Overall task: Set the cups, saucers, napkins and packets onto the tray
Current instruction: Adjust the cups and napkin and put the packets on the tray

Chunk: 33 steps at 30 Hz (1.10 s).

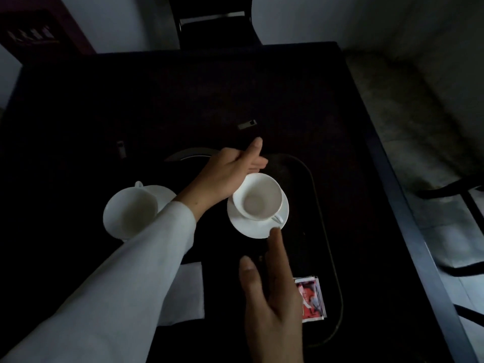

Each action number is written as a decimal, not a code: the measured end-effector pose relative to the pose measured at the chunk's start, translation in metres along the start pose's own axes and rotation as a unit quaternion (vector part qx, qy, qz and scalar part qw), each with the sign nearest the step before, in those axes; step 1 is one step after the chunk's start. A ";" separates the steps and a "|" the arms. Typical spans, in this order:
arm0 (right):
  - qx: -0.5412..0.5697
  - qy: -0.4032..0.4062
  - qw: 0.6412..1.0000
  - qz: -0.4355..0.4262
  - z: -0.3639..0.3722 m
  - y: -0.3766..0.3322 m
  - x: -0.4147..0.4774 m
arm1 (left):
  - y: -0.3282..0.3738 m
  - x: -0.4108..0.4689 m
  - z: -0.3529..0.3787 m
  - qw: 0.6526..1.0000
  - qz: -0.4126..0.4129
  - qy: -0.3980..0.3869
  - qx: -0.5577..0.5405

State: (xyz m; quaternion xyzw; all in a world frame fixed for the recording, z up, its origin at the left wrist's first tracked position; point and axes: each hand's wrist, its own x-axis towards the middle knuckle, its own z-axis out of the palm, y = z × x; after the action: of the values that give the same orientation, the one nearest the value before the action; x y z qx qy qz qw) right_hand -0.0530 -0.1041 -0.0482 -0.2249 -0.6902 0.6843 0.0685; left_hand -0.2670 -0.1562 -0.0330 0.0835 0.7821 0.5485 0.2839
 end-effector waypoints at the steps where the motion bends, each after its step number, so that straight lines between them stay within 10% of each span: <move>1: 0.005 -0.008 1.000 0.007 0.003 -0.002 0.002 | -0.001 -0.001 0.000 1.000 -0.004 -0.003 0.009; 33: 0.016 -0.034 0.999 -0.022 -0.001 -0.014 0.044 | -0.033 -0.020 -0.001 0.995 -0.021 0.082 -0.053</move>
State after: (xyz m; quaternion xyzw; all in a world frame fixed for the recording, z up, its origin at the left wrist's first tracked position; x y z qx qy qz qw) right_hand -0.0946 -0.0852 -0.0438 -0.1853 -0.6858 0.7010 0.0634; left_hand -0.2455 -0.1783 -0.0557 0.0067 0.7744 0.5878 0.2338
